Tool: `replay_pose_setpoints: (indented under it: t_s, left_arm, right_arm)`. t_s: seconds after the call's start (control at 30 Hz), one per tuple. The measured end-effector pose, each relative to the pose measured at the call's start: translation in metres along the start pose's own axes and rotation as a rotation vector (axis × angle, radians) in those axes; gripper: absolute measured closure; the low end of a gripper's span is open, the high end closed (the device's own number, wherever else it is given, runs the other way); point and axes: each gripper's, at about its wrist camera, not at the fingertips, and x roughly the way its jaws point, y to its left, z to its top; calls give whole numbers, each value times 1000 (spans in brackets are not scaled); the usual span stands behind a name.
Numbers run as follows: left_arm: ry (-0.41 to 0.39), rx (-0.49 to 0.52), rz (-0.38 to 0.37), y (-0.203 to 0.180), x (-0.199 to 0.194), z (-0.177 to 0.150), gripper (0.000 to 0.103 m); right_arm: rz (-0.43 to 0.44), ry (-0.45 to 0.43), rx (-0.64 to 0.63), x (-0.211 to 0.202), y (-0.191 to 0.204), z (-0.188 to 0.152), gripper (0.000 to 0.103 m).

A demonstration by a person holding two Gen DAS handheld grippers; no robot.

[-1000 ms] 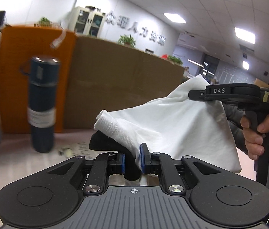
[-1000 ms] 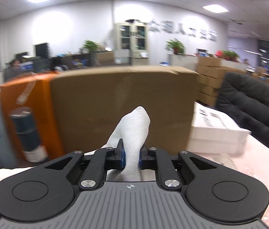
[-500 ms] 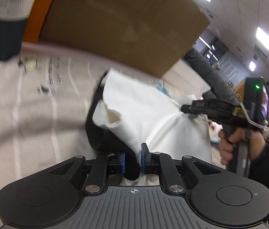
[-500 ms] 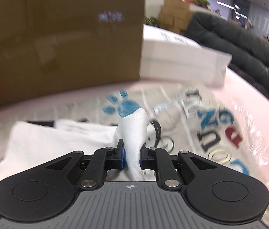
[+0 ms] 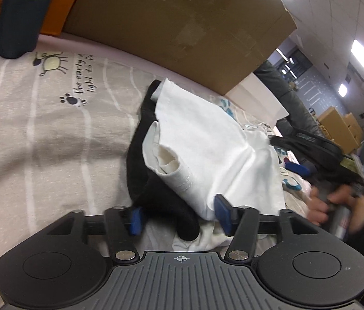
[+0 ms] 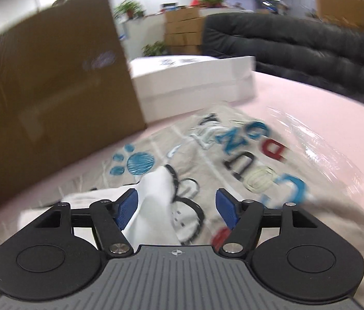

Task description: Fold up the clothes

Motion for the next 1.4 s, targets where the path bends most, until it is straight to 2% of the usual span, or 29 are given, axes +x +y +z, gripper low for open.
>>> replay_pose_setpoints:
  t_s: [0.13, 0.2, 0.47, 0.67, 0.7, 0.73, 0.77, 0.8, 0.9, 1.0, 1.07, 1.1, 1.13, 1.2, 1.27, 1.33, 1.4]
  left_arm:
    - [-18, -30, 18, 1, -7, 2, 38]
    - [-23, -64, 25, 4, -9, 4, 38]
    - [-22, -86, 34, 11, -15, 11, 38]
    - [-6, -103, 23, 15, -14, 13, 38]
    - [-7, -108, 21, 16, -14, 14, 38]
    - [-8, -111, 20, 16, -14, 14, 38]
    - [-9, -111, 22, 16, -13, 14, 38]
    - [-9, -106, 29, 16, -13, 15, 38]
    - [-6, -53, 65, 10, -12, 14, 38]
    - [-11, 37, 118, 0, -13, 12, 38]
    - [-14, 85, 143, -6, -13, 10, 38]
    - [-13, 104, 153, -8, -14, 10, 38]
    - [-15, 122, 161, -10, -16, 9, 38]
    - [-29, 157, 178, -15, -22, 9, 36]
    - [-61, 188, 193, -21, -32, 8, 29]
    - [-99, 215, 198, -29, -44, 8, 26]
    - [-134, 247, 196, -39, -57, 6, 23]
  right_arm:
    - [64, 27, 130, -41, -24, -15, 31]
    - [114, 80, 182, -52, -33, -28, 29]
    - [178, 156, 327, -64, -50, -59, 26]
    - [183, 211, 356, -57, -51, -68, 28]
    - [182, 222, 350, -56, -50, -69, 32]
    - [185, 229, 341, -57, -50, -70, 48]
    - [162, 233, 317, -56, -48, -71, 60]
    - [136, 236, 292, -56, -45, -71, 76]
    - [65, 243, 170, -51, -35, -71, 82]
    - [-2, 227, 38, -49, -19, -72, 82]
    - [-48, 210, -40, -50, -9, -74, 73]
    - [-81, 202, -50, -51, -8, -74, 60]
    - [-115, 194, -58, -53, -7, -74, 54]
    - [-148, 166, -50, -60, -9, -73, 49]
    - [-180, 129, -41, -70, -7, -70, 41]
    - [-162, 105, -39, -82, -5, -67, 33]
    - [-130, 88, -42, -95, -2, -64, 31]
